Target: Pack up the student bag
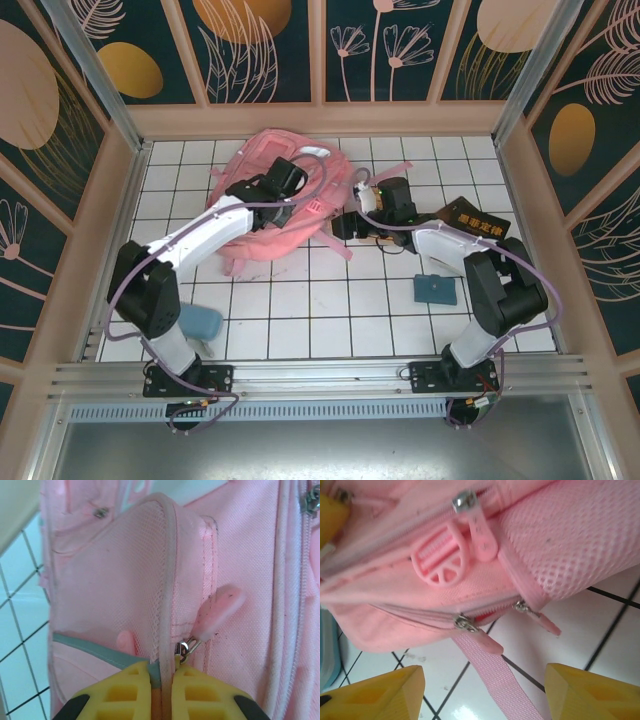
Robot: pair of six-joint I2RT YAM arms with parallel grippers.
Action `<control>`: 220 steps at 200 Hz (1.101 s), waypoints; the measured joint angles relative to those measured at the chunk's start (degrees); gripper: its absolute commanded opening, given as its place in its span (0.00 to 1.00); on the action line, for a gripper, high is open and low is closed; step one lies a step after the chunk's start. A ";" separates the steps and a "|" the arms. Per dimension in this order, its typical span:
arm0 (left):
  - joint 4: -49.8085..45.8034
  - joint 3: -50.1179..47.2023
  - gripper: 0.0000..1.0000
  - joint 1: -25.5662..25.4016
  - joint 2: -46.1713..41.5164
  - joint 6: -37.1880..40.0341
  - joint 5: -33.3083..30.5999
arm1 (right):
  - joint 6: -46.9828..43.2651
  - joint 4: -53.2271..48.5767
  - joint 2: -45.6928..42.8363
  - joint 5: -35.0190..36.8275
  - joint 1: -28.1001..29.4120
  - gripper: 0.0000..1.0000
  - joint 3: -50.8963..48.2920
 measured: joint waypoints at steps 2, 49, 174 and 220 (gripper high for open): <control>0.07 -0.11 0.00 0.00 -0.28 0.00 -0.11 | -0.17 0.04 0.00 -0.33 0.02 0.63 0.02; 0.76 -1.29 0.00 0.00 -2.36 -0.15 -0.15 | -2.62 1.42 4.15 -5.68 0.09 0.52 3.34; 1.46 -1.40 0.00 -0.02 -2.38 -1.14 -1.44 | -12.68 -1.11 7.74 -11.06 0.09 0.37 5.40; 1.44 -1.40 0.00 -0.02 -2.38 -1.51 -1.44 | -14.19 -2.38 10.05 -11.08 0.26 0.50 6.01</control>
